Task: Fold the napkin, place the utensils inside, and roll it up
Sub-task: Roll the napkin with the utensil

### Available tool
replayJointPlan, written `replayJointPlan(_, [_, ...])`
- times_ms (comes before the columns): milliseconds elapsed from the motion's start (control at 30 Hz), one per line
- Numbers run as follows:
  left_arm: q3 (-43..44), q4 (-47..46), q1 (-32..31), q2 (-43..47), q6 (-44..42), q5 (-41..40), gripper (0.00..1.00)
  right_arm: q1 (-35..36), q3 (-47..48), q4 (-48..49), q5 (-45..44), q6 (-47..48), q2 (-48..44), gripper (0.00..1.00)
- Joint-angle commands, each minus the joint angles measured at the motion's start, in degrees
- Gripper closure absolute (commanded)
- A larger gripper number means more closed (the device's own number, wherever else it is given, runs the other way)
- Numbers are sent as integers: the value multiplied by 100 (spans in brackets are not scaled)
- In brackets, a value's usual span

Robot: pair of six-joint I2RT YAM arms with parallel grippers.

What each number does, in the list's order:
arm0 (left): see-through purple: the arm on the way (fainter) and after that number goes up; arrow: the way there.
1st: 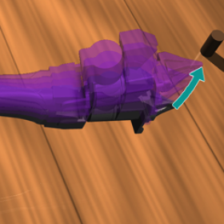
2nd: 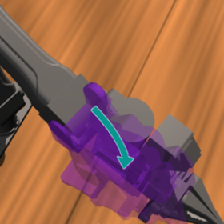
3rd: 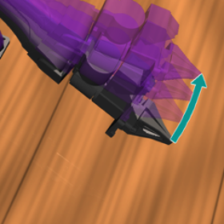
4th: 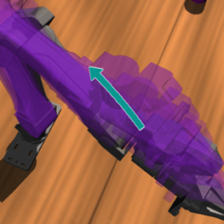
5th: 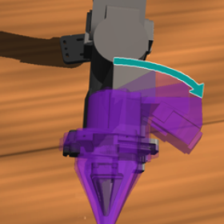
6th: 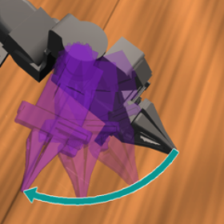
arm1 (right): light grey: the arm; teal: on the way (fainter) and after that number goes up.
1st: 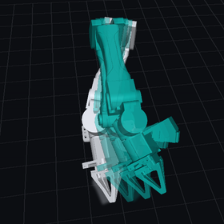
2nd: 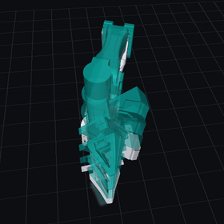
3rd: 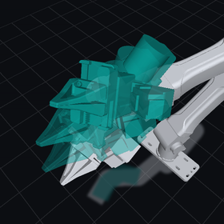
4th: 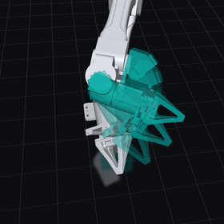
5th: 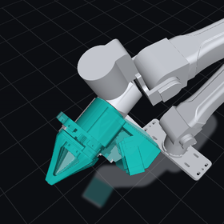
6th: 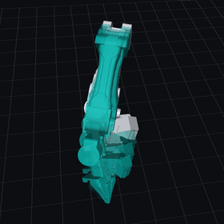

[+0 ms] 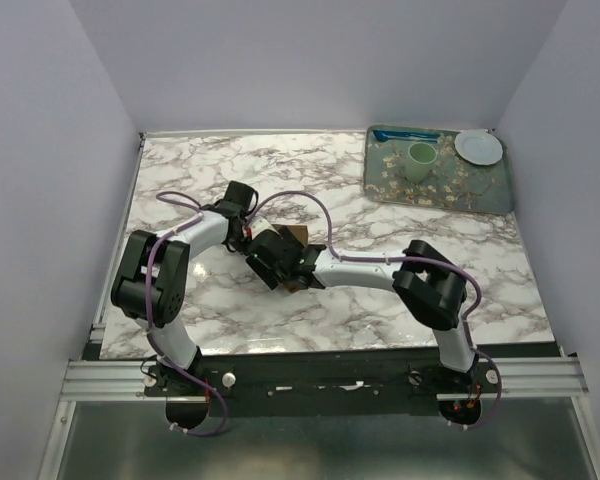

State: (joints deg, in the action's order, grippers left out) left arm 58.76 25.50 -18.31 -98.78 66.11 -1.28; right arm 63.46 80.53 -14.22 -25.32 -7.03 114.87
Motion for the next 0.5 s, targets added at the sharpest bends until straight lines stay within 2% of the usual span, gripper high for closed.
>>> replayJointPlan(0, [-260,158,-50,-1,51,-83,74,52,77,173,-167,167,299,16])
replayJointPlan(200, [-304,122,-15,78,34,14,74,35,-55,314,212,-167,369,19])
replayJointPlan(233, [-321,87,-6,96,16,22,73,26,-73,314,221,-289,396,23])
replayJointPlan(267, [-365,87,11,105,-1,31,73,-44,-116,314,255,-343,413,38])
replayJointPlan(333, [-418,26,46,157,-71,66,72,-141,-178,323,422,-509,422,49])
replayJointPlan(367, [-497,-35,90,184,-98,110,71,-228,-256,341,579,-545,414,58])
replayJointPlan(433, [-585,-193,125,263,-177,128,69,-299,-336,419,721,-545,378,64])
replayJointPlan(467, [-664,-272,152,307,-360,284,65,-378,-362,429,948,-537,335,67])
